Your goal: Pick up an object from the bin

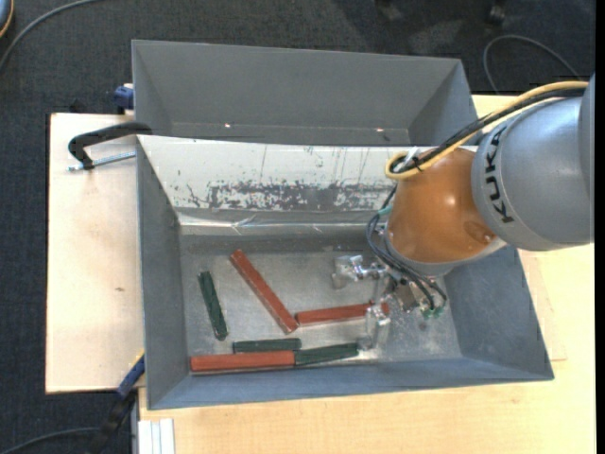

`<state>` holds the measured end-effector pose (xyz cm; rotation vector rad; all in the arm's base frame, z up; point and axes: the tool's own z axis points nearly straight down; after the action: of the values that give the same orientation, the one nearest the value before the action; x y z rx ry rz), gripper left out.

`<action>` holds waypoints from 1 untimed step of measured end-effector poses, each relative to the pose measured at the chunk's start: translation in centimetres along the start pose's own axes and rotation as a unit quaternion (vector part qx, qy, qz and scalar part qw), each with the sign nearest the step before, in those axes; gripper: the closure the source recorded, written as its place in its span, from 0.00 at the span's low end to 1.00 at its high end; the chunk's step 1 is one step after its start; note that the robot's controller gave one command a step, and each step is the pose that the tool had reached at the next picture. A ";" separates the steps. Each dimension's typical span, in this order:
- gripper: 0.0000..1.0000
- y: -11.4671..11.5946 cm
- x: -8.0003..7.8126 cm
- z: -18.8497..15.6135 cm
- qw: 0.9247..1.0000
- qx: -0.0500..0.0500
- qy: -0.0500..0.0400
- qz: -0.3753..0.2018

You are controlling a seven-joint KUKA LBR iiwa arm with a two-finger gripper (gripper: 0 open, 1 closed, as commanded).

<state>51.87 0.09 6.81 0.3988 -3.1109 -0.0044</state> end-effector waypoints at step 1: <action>1.00 -0.1 -0.1 -0.2 1.000 0.001 -0.002 0.000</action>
Offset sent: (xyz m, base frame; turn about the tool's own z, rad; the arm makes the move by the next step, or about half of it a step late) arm 0.0000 0.0000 0.0000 0.0000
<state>51.99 0.01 7.04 0.3980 -3.1157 -0.0020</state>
